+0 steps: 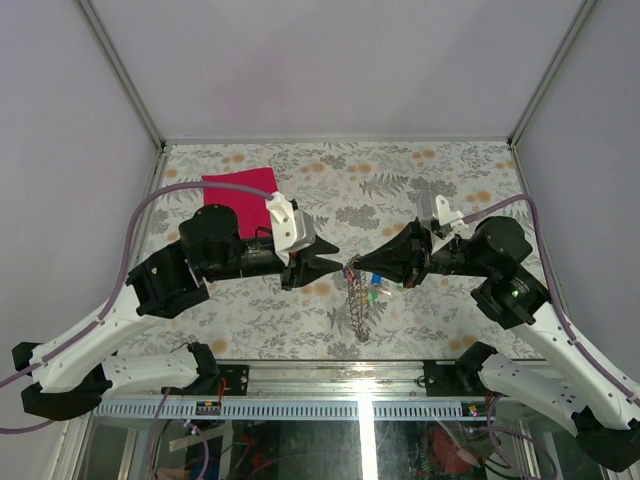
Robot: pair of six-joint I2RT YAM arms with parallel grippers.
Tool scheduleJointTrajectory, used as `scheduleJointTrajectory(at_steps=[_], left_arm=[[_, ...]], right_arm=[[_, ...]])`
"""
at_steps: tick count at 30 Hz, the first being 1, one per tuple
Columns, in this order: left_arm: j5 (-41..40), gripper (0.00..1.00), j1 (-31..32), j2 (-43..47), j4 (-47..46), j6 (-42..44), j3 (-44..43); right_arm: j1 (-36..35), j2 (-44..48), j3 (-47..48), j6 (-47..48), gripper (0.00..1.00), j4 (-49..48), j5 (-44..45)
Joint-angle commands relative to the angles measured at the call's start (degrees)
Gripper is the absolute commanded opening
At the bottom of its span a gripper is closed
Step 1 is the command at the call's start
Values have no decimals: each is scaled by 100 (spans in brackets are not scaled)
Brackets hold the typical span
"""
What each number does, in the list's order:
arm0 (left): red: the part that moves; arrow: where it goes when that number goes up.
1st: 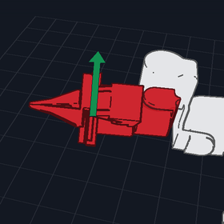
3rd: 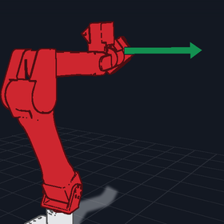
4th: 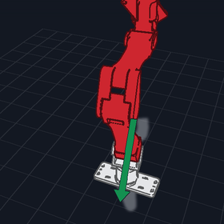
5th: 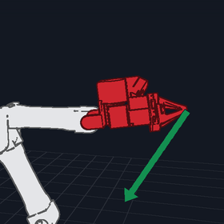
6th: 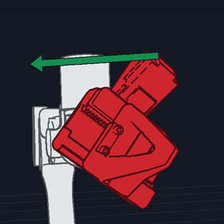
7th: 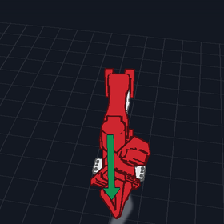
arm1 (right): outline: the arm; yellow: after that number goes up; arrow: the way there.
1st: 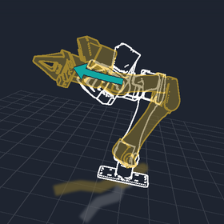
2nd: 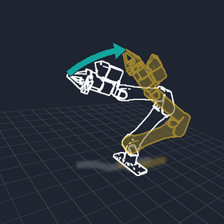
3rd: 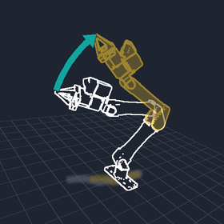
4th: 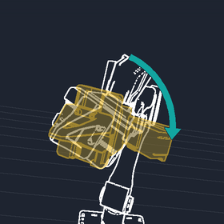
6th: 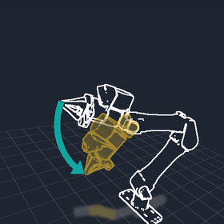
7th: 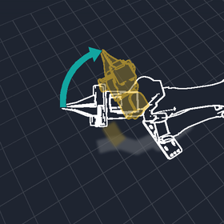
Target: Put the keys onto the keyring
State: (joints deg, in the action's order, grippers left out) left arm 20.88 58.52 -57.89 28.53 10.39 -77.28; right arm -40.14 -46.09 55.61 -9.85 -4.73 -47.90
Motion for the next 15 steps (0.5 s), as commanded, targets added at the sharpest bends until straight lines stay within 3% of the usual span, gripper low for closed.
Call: scheduleJointTrajectory(at_steps=[1, 7, 15], left_arm=[[-109, 31, 32, 210, -1041, -345, 143], [107, 29, 29, 225, -1228, -496, 206], [12, 28, 36, 341, -1572, -621, 324]], right_arm=[[-9, 175, -143, -895, 0, -1719, 132], [-13, 170, -201, -1122, 0, -2065, 207], [-11, 273, -644, -1839, 0, -3221, 662]])
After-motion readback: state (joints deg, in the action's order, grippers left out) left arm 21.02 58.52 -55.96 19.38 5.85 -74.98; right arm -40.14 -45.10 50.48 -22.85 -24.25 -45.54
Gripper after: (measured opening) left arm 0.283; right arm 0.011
